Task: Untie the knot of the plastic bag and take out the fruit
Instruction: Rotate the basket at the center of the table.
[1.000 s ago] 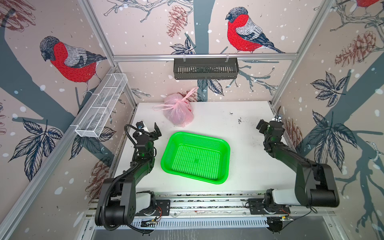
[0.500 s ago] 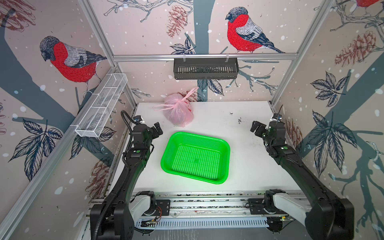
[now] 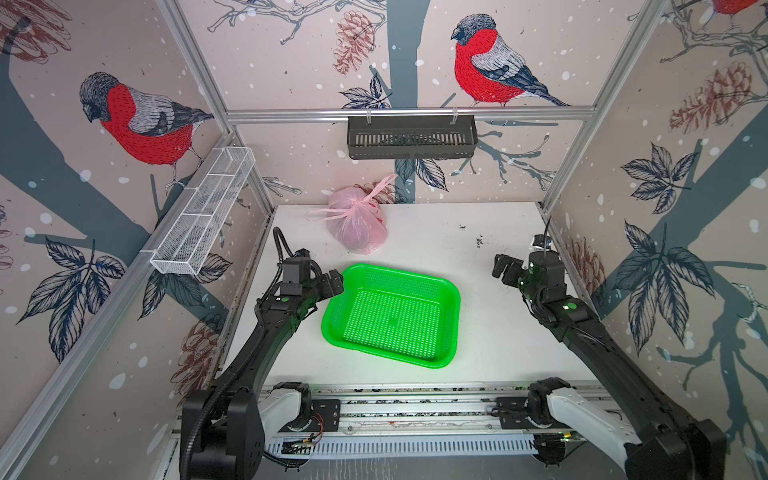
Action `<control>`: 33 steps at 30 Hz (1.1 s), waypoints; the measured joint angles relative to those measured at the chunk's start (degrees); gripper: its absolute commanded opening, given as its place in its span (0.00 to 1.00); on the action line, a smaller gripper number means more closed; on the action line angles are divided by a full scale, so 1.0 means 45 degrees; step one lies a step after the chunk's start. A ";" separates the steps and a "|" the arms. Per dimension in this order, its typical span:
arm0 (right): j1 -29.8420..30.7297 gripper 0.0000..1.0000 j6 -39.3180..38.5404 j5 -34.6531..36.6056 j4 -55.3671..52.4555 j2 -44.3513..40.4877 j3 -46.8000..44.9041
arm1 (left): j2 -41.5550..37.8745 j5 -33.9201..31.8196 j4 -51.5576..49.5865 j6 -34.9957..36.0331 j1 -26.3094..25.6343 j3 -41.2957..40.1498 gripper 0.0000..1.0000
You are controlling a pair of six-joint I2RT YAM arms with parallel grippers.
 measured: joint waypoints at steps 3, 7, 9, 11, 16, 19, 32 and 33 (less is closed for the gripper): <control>0.0005 1.00 0.0000 0.0000 0.0015 0.0000 -0.0068 | 0.0704 0.0136 -0.0223 0.0073 -0.0573 0.0253 0.84; 0.0005 1.00 0.0010 -0.0112 0.0024 0.0039 -0.0194 | 0.1219 0.0243 -0.0384 0.0121 -0.0947 0.0296 0.79; 0.0005 1.00 0.0010 -0.0141 0.0058 0.0083 -0.0253 | 0.1384 0.0238 -0.0471 0.0185 -0.1039 0.0296 0.73; 0.0005 1.00 0.0049 -0.0151 0.0112 0.0136 -0.0321 | 0.1530 0.0228 -0.0476 0.0219 -0.1112 0.0291 0.66; 0.0005 1.00 0.0204 -0.0340 0.0243 0.0272 -0.0437 | 0.1817 0.0000 -0.0476 0.0306 -0.1355 0.0291 0.53; 0.0015 0.99 0.0243 -0.0461 0.0442 0.0389 -0.0457 | 0.1933 -0.0034 -0.0471 0.0272 -0.1622 0.0287 0.46; 0.0029 0.99 0.0243 -0.0588 0.0602 0.0413 -0.0466 | 0.2773 -0.0092 -0.0044 -0.1030 -0.3453 0.0379 0.13; 0.0029 0.99 0.0243 -0.0549 0.0602 0.0369 -0.0466 | 0.2812 -0.0097 0.0024 -0.1273 -0.3565 0.0389 0.12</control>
